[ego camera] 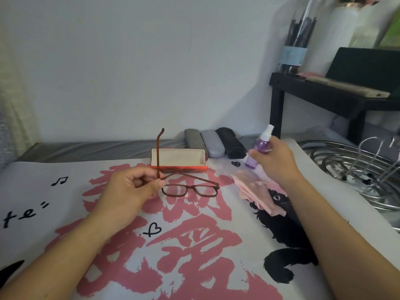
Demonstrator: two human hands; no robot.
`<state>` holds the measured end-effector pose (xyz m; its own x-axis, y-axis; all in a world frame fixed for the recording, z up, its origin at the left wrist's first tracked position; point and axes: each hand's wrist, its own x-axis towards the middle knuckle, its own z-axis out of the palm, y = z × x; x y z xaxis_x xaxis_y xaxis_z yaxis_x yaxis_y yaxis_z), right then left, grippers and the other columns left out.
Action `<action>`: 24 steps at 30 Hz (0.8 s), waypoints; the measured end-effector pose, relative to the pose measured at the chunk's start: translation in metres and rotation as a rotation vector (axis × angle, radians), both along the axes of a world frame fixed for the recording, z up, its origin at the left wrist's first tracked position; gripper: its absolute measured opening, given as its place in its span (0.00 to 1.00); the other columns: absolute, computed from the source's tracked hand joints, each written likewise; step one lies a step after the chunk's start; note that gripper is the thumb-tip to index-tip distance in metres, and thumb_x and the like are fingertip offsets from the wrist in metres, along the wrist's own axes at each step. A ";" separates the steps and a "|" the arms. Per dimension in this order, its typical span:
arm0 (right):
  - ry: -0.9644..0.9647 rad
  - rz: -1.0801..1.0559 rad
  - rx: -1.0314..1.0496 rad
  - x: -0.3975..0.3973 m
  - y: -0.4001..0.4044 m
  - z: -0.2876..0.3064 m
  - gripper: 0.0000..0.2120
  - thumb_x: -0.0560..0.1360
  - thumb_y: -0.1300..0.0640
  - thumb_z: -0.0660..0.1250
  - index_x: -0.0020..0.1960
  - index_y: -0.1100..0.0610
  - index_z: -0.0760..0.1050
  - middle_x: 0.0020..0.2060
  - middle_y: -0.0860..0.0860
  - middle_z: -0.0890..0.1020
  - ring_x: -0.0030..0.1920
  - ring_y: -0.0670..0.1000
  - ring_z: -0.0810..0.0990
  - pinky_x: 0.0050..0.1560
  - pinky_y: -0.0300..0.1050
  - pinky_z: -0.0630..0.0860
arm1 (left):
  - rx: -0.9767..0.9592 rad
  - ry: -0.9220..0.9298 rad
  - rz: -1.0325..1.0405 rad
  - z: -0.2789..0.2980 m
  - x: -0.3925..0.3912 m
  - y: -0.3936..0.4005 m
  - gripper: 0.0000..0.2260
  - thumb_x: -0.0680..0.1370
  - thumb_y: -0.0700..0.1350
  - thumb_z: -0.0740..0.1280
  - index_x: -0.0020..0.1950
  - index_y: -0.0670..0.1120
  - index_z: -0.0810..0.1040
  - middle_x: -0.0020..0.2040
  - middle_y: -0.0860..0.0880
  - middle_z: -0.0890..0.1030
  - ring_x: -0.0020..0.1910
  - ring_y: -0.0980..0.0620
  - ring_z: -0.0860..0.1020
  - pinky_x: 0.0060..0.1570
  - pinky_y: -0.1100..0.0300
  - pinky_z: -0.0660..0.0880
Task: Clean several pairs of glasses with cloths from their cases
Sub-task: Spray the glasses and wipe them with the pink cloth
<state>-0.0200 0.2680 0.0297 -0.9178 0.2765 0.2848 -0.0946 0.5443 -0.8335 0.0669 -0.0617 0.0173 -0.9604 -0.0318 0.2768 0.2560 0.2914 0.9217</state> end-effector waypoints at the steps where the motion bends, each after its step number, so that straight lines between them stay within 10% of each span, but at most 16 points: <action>1: 0.005 0.055 0.031 -0.006 -0.009 0.005 0.11 0.75 0.58 0.75 0.54 0.57 0.77 0.46 0.51 0.82 0.48 0.53 0.81 0.50 0.47 0.74 | -0.011 -0.001 -0.001 0.000 -0.001 0.000 0.07 0.74 0.39 0.75 0.41 0.51 0.86 0.37 0.51 0.84 0.35 0.56 0.81 0.38 0.68 0.78; 11: -0.116 0.162 0.119 -0.033 -0.041 -0.030 0.20 0.75 0.54 0.76 0.63 0.53 0.73 0.52 0.50 0.82 0.53 0.53 0.82 0.57 0.50 0.78 | -0.005 -0.032 0.002 -0.001 -0.001 -0.002 0.07 0.74 0.41 0.75 0.42 0.54 0.86 0.39 0.50 0.85 0.40 0.48 0.83 0.46 0.55 0.81; 16: 0.299 -0.035 0.038 0.004 -0.040 0.017 0.06 0.78 0.50 0.70 0.51 0.51 0.77 0.44 0.50 0.80 0.42 0.44 0.77 0.49 0.48 0.78 | -0.008 -0.014 -0.028 -0.002 -0.002 -0.002 0.08 0.73 0.43 0.75 0.43 0.58 0.85 0.40 0.51 0.85 0.40 0.50 0.83 0.46 0.56 0.81; 20: 0.091 0.576 0.302 0.038 -0.065 0.023 0.04 0.78 0.55 0.72 0.51 0.52 0.86 0.43 0.46 0.83 0.44 0.45 0.80 0.47 0.35 0.74 | -0.001 -0.004 -0.031 -0.002 -0.004 -0.004 0.10 0.74 0.41 0.75 0.40 0.57 0.85 0.38 0.53 0.84 0.38 0.55 0.82 0.41 0.63 0.78; 24: 0.103 0.696 0.480 0.032 -0.077 0.008 0.09 0.76 0.56 0.75 0.56 0.52 0.86 0.46 0.46 0.83 0.48 0.44 0.80 0.49 0.32 0.73 | 0.028 0.009 -0.026 0.000 -0.006 -0.010 0.07 0.73 0.41 0.75 0.41 0.54 0.86 0.37 0.51 0.84 0.36 0.53 0.81 0.42 0.60 0.80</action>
<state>0.0124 0.1908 0.0375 -0.7969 -0.5135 0.3183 -0.6016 0.6259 -0.4964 0.0605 -0.0718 0.0177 -0.9585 -0.0142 0.2847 0.2715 0.2586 0.9270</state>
